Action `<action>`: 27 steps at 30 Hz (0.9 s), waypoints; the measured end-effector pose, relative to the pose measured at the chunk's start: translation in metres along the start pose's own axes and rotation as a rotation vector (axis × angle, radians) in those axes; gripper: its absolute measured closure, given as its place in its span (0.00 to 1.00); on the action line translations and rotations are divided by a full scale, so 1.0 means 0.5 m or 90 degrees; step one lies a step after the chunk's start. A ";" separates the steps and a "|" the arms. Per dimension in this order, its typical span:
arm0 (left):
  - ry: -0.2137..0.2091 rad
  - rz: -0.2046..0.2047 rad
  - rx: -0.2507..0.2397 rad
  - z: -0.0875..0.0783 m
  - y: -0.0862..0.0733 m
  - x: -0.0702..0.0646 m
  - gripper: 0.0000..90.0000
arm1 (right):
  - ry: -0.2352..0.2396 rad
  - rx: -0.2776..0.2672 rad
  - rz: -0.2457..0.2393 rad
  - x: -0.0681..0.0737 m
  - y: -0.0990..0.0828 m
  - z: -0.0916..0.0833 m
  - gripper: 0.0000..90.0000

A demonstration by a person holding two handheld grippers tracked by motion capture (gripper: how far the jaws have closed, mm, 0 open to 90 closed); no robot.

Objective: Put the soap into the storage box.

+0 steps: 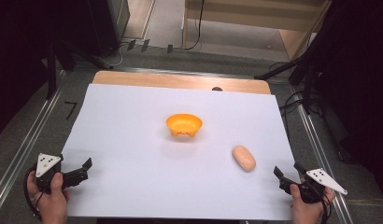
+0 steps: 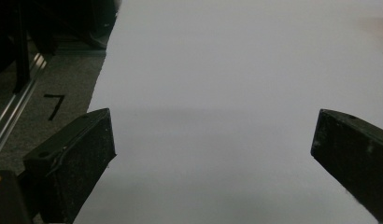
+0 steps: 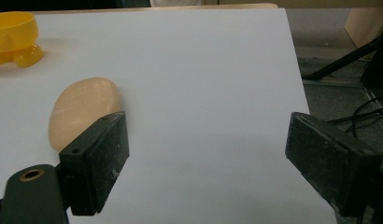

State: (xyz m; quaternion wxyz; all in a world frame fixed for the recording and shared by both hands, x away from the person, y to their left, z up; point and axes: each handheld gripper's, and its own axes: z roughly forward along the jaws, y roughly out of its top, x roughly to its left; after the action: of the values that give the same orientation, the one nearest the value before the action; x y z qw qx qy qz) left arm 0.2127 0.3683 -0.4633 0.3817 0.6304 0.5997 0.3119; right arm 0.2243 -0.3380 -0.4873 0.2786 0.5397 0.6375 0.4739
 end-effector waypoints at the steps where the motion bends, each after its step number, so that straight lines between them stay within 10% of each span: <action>1: 0.000 0.000 -0.001 0.000 0.000 0.000 0.00 | 0.000 0.003 0.000 0.001 0.000 0.000 0.18; 8: 0.001 0.003 -0.002 -0.001 0.000 0.000 0.00 | -0.034 0.021 -0.030 0.002 0.010 0.009 0.33; 13: 0.000 0.001 -0.002 0.000 0.000 0.000 0.00 | 0.002 0.057 -0.083 -0.001 0.019 0.016 0.54; 27: 0.000 0.002 -0.003 0.000 0.000 0.000 0.00 | 0.053 0.206 -0.123 0.061 0.059 0.042 0.18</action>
State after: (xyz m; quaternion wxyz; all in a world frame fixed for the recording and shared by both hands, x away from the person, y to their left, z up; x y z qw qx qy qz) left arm 0.2125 0.3681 -0.4635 0.3829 0.6302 0.5980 0.3140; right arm 0.2470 -0.3034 -0.4642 0.2058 0.4937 0.7652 0.3582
